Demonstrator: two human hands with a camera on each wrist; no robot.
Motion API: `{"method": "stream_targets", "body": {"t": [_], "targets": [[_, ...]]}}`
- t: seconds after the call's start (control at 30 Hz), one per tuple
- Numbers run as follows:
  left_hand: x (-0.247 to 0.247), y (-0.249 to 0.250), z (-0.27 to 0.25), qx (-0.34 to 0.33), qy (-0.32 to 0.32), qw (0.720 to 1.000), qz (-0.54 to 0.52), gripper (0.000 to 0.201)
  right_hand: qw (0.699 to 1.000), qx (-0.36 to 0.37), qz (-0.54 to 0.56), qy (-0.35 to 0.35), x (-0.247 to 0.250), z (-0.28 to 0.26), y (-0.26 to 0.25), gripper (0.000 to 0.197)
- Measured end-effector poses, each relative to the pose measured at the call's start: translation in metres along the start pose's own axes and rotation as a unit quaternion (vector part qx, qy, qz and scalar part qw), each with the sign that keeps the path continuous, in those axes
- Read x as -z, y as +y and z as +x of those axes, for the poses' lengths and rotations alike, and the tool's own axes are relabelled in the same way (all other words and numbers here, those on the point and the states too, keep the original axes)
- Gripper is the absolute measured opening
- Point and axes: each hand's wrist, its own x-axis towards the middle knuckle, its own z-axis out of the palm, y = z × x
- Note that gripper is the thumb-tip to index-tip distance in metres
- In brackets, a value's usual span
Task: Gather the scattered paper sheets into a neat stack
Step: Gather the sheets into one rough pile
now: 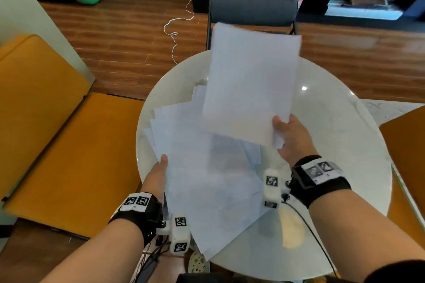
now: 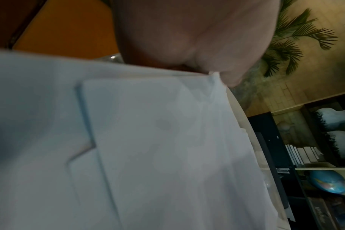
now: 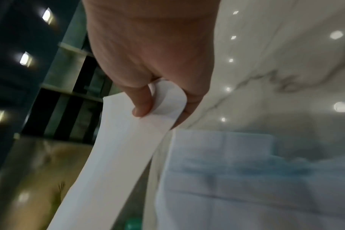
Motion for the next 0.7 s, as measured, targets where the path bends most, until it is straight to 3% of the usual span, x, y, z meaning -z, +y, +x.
{"method": "stream_targets", "body": {"t": [0.1, 0.17, 0.23, 0.27, 0.33, 0.4, 0.47, 0.57, 0.63, 0.7], "targets": [[0.003, 0.003, -0.006, 0.058, -0.038, 0.996, -0.048, 0.091, 0.992, -0.031, -0.112, -0.047, -0.018, -0.012, 0.037, 0.018], [0.004, 0.005, -0.009, 0.061, -0.049, 0.996, -0.043, 0.106, 0.944, -0.036, -0.312, -0.097, -0.026, -0.022, 0.061, 0.032], [0.003, 0.006, -0.012, 0.008, -0.041, 0.999, -0.009, 0.090, 0.872, -0.022, -0.475, -0.118, -0.030, -0.031, 0.077, 0.049], [0.002, 0.006, -0.014, -0.029, -0.021, 0.999, 0.016, 0.072, 0.851, -0.005, -0.515, -0.103, -0.030, -0.034, 0.080, 0.054], [-0.002, 0.004, -0.016, -0.081, -0.003, 0.996, 0.045, 0.046, 0.837, 0.013, -0.545, -0.058, -0.030, -0.036, 0.078, 0.060], [-0.003, 0.001, -0.015, -0.095, 0.003, 0.993, 0.067, 0.042, 0.853, -0.003, -0.523, -0.003, -0.028, -0.027, 0.070, 0.063], [-0.002, 0.000, -0.012, -0.092, 0.010, 0.993, 0.071, 0.043, 0.887, -0.039, -0.456, 0.057, -0.028, -0.013, 0.064, 0.068], [-0.002, -0.001, -0.011, -0.095, 0.019, 0.992, 0.081, 0.042, 0.942, -0.108, -0.308, 0.075, -0.035, 0.006, 0.055, 0.070], [-0.003, -0.001, -0.012, -0.096, 0.020, 0.991, 0.086, 0.040, 0.947, -0.155, -0.279, 0.050, -0.044, 0.013, 0.050, 0.062], [-0.004, 0.000, -0.013, -0.097, 0.021, 0.991, 0.085, 0.037, 0.936, -0.152, -0.315, 0.029, -0.053, 0.015, 0.049, 0.052]]}}
